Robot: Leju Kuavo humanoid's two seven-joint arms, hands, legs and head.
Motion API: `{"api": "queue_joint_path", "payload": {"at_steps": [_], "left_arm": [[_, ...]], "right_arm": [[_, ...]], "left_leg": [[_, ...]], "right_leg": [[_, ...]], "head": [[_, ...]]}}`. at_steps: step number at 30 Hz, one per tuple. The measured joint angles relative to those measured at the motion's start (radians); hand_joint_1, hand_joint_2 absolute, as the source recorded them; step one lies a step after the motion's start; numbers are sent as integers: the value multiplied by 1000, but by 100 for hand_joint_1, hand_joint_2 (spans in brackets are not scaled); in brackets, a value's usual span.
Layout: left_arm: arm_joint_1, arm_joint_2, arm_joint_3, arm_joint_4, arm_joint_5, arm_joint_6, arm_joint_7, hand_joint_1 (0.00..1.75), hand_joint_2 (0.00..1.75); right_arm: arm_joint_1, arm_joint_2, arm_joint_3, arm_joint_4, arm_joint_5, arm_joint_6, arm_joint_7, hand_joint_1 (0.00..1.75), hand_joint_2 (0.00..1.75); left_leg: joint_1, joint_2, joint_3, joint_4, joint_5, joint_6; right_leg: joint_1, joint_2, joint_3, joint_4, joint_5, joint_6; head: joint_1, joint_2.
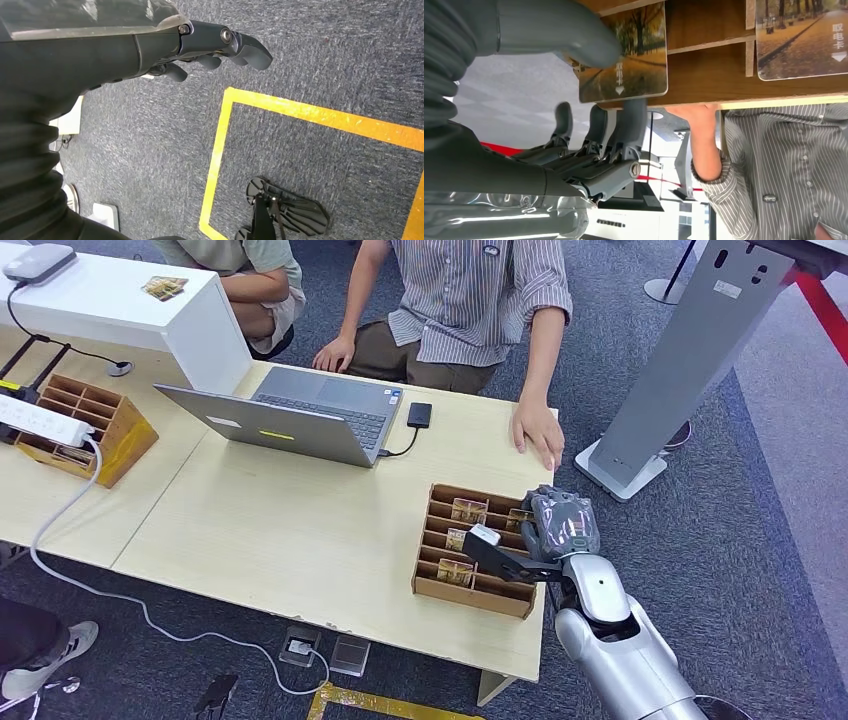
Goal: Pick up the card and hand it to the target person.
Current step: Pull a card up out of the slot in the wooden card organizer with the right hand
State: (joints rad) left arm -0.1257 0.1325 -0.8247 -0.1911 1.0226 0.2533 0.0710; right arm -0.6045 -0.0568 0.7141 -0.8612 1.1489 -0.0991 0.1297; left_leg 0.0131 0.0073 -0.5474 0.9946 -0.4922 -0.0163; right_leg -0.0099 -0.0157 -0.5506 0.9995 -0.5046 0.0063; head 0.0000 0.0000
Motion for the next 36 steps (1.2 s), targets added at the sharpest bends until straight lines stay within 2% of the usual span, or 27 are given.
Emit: {"api": "queue_joint_path", "payload": {"at_steps": [1, 11, 16, 21, 24, 28, 36], "left_arm": [[0, -1, 0, 0, 0, 0, -1, 0, 175], [0, -3, -9, -1, -12, -3, -4, 0, 175], [-1, 0, -16, -2, -20, -7, -3, 0, 175], [-1, 3, -20, -2, -27, -9, -3, 0, 175], [-1, 4, -20, -2, -26, -9, -2, 0, 175], [0, 1, -16, -2, -22, -6, 1, 0, 175], [0, -1, -5, -2, -14, 5, 5, 0, 175]], "right_arm": [[-3, 2, -1, 8, 4, -8, 2, 175, 175], [-18, -8, -52, 42, 31, -124, 33, 175, 175], [-1, -25, -71, -9, 33, -151, 24, 175, 175], [33, -59, -81, -155, 32, -123, 19, 175, 175], [37, -62, -82, -187, 32, -111, 19, 175, 175], [39, -57, -73, -192, 32, -93, 15, 175, 175], [37, -9, 19, -110, 3, -20, -50, 175, 175]], "left_leg": [[0, 0, 0, 0, 0, 0], [0, 0, -1, 1, 0, 0], [0, -1, -1, 1, 0, 0], [0, -1, -2, 2, 0, 0], [0, -1, -2, 2, 0, 0], [0, 0, -2, 1, -1, 0], [0, 1, -1, 1, -1, 0]], "right_leg": [[0, 0, 0, 0, 0, 0], [0, 0, 0, 1, 0, 0], [0, -1, 0, 0, 0, 0], [0, -2, -1, 1, -1, 0], [0, -2, -2, 2, -1, 0], [0, -1, -2, 1, -1, 0], [0, 0, -1, 1, 0, 0]], "head": [[0, 0], [0, 0], [0, 0], [0, 0], [0, 0], [0, 0], [0, 0]]}}
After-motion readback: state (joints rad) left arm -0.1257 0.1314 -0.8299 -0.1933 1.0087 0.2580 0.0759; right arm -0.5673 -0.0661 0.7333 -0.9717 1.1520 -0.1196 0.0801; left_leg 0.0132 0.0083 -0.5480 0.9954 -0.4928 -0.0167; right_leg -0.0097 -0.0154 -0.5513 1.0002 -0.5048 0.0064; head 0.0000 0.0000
